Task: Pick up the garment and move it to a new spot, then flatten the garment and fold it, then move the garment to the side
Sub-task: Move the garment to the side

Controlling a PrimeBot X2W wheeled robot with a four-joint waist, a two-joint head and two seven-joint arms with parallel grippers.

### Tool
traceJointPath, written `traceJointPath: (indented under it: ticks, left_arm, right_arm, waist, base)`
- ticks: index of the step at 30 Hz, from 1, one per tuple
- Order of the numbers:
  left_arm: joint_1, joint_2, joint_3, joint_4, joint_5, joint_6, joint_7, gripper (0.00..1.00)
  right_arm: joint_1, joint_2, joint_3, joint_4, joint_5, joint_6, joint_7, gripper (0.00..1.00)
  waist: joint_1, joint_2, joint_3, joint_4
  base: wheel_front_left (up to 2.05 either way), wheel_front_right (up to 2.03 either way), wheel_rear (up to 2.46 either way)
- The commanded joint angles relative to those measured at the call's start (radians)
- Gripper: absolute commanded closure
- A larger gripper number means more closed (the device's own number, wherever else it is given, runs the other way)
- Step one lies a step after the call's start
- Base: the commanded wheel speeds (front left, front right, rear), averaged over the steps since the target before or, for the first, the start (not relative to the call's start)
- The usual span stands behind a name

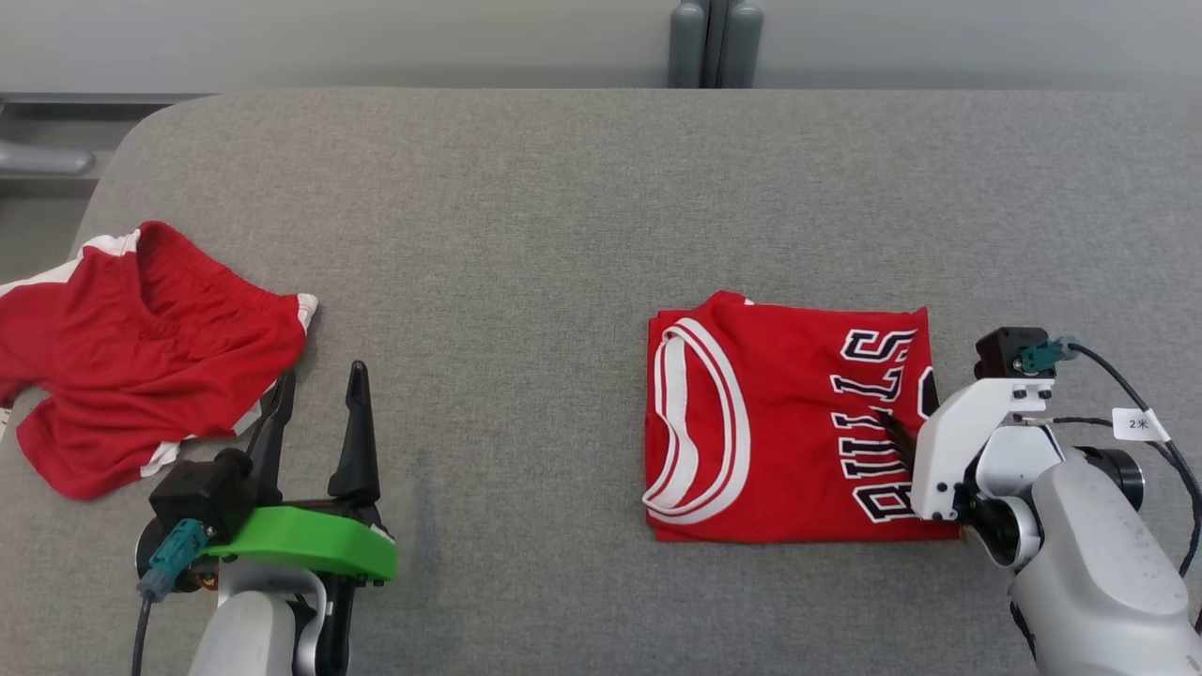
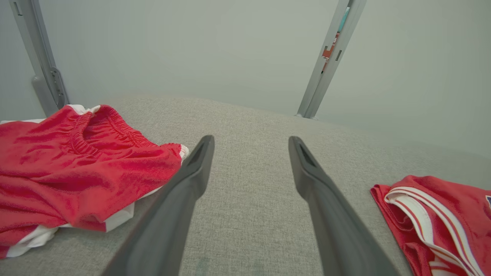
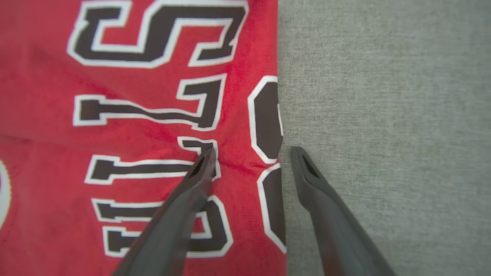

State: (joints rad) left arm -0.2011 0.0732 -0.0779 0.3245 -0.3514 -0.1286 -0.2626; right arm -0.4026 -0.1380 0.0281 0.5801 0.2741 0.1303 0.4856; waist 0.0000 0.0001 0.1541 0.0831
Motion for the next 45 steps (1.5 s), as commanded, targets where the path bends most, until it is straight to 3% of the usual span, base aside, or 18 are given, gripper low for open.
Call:
traceJointPath:
  ticks: [1,3,5,6,14,25,35,45]
  left_arm:
    - [-0.013,0.003,-0.003,-0.003,-0.002,-0.002,-0.003,0.00]
    - [-0.009,0.007,0.000,-0.006,-0.004,-0.002,-0.003,0.00]
    - [-0.005,0.010,0.001,-0.012,0.000,-0.002,-0.003,0.00]
    - [-0.005,0.012,0.001,-0.016,0.000,-0.002,-0.003,0.00]
    - [-0.025,0.033,0.009,-0.069,0.015,-0.002,-0.003,0.00]
    - [-0.084,0.088,-0.015,-0.158,0.041,-0.002,-0.003,0.00]
    - [-0.141,0.156,-0.026,-0.232,0.058,-0.002,-0.003,0.00]
    - [-0.161,0.195,-0.035,-0.308,0.065,0.002,0.022,0.00]
  right_arm:
    - [0.002,0.005,0.021,0.034,0.014,0.000,0.033,0.00]
    - [0.009,0.000,0.053,0.061,0.031,0.001,0.080,0.00]
    - [0.005,-0.028,0.080,0.058,0.029,0.001,0.096,0.85]
    - [-0.005,-0.050,0.092,0.049,0.025,0.000,0.098,1.00]
    - [-0.143,-0.196,0.137,-0.026,0.000,-0.001,0.044,1.00]
    - [-0.316,-0.319,0.104,0.044,-0.014,-0.001,-0.092,1.00]
    - [-0.448,-0.404,0.030,0.142,-0.074,-0.001,-0.249,1.00]
    - [-0.483,-0.522,-0.058,0.173,-0.237,-0.001,-0.369,1.00]
  waist:
    - [0.0000,-0.0001,0.023,0.025]
    - [0.0000,-0.0001,0.022,0.022]
    - [0.0000,-0.0001,0.021,0.008]
    - [0.0000,-0.0001,0.023,-0.003]
    - [0.0000,-0.0001,0.070,-0.132]
    - [0.0000,-0.0001,0.216,-0.318]
    - [0.0000,-0.0001,0.350,-0.356]
    - [0.0000,-0.0001,0.438,-0.321]
  base:
    - [0.00,0.00,0.00]
    - [0.00,0.00,0.00]
    - [0.00,0.00,0.00]
    - [0.00,0.00,0.00]
    - [0.00,0.00,0.00]
    - [0.00,0.00,0.00]
    - [0.00,0.00,0.00]
    - [0.00,0.00,0.00]
